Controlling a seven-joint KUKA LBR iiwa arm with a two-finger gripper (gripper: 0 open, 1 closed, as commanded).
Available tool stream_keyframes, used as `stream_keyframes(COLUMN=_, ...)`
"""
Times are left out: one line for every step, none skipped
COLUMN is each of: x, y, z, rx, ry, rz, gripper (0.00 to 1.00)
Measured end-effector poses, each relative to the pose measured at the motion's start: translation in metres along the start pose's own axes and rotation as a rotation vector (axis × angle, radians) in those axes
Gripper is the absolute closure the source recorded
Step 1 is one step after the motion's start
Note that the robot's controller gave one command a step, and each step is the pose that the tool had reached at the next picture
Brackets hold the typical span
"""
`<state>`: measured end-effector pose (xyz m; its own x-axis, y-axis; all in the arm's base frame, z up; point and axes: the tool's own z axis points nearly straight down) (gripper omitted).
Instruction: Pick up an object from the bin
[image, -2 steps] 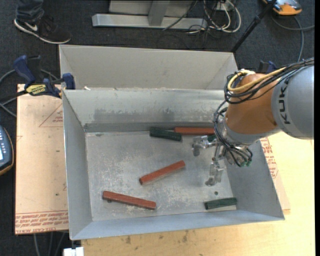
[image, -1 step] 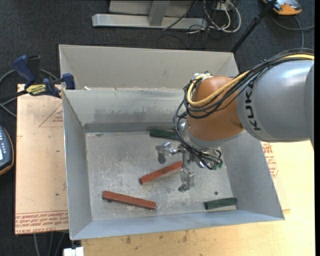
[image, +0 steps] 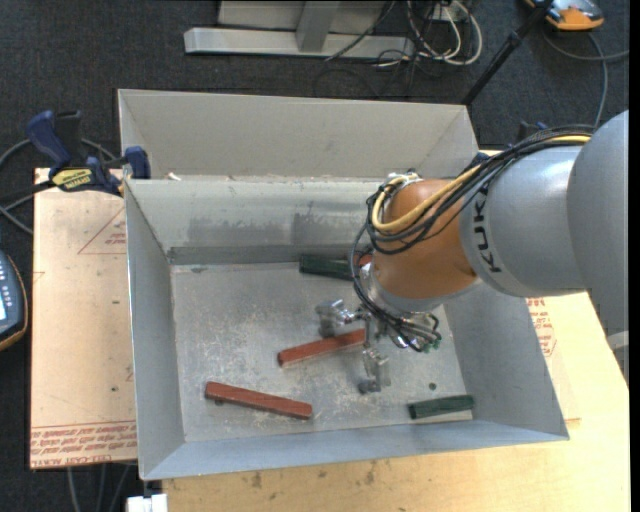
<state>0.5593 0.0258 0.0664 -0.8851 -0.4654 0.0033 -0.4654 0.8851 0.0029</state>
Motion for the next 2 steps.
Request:
stream_keyframes(x=-0.002, y=0.000, z=-0.004, rx=0.002, ry=-0.005, rz=-0.004, gripper=1.00)
stream_keyframes(x=0.050, y=0.039, z=-0.173, rx=0.006, ry=-0.012, rz=-0.014, gripper=1.00)
